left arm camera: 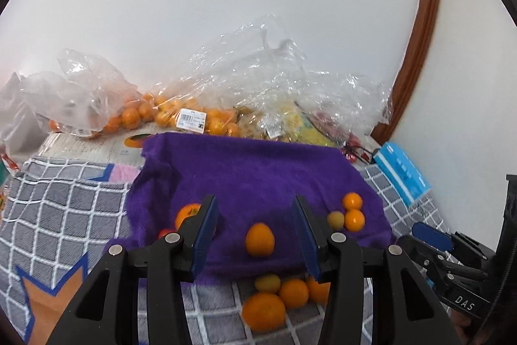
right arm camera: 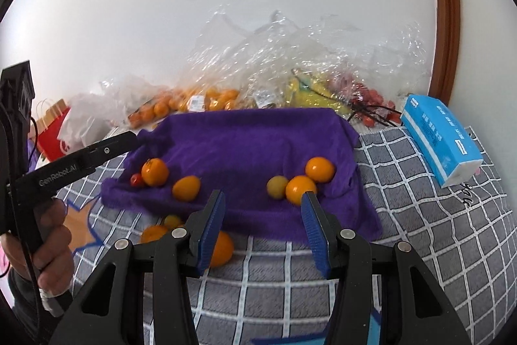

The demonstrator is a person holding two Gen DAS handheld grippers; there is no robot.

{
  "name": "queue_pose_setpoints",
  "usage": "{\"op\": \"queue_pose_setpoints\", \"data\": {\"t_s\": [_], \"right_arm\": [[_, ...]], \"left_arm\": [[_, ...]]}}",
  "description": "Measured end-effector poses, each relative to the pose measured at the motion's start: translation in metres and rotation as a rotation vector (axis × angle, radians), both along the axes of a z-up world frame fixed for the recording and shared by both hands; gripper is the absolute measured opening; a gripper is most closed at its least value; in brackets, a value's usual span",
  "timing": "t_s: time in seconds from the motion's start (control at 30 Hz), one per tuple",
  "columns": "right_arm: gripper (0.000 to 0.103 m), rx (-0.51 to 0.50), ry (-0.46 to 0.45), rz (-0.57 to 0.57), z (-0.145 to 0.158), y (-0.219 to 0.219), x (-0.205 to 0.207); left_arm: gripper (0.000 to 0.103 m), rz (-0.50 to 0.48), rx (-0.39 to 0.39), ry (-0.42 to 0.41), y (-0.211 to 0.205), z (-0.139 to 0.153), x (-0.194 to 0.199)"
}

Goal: Organize fruits
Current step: 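Lift both open tools away from the towel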

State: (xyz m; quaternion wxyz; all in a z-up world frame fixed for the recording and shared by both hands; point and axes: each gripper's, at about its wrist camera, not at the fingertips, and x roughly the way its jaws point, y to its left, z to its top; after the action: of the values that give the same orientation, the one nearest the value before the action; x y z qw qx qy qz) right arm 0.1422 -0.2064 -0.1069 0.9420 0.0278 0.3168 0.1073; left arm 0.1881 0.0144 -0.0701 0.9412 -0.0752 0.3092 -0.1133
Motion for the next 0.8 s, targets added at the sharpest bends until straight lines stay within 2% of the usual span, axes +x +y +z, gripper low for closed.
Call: {"op": "queue_pose_setpoints", "data": {"t_s": [0.13, 0.3, 0.4, 0.57, 0.8], "right_arm": [[0.05, -0.012, 0.019, 0.005, -0.007, 0.006, -0.009], [0.05, 0.003, 0.035, 0.023, -0.012, 0.011, -0.023], [0.05, -0.017, 0.017, 0.026, -0.01, 0.013, -0.034], [0.05, -0.015, -0.004, 0.017, -0.009, 0.009, -0.047], [0.05, -0.004, -0.026, -0.018, -0.007, -0.002, -0.053]], "left_arm": [[0.045, 0.014, 0.052, 0.0, 0.001, 0.002, -0.019], [0.045, -0.017, 0.018, 0.056, 0.006, -0.007, -0.036], [0.045, -0.006, 0.024, 0.078, 0.007, -0.013, -0.041], [0.045, -0.019, -0.026, 0.111, 0.007, -0.016, -0.051], [0.045, -0.02, 0.077, 0.066, -0.003, -0.011, -0.067]]}}
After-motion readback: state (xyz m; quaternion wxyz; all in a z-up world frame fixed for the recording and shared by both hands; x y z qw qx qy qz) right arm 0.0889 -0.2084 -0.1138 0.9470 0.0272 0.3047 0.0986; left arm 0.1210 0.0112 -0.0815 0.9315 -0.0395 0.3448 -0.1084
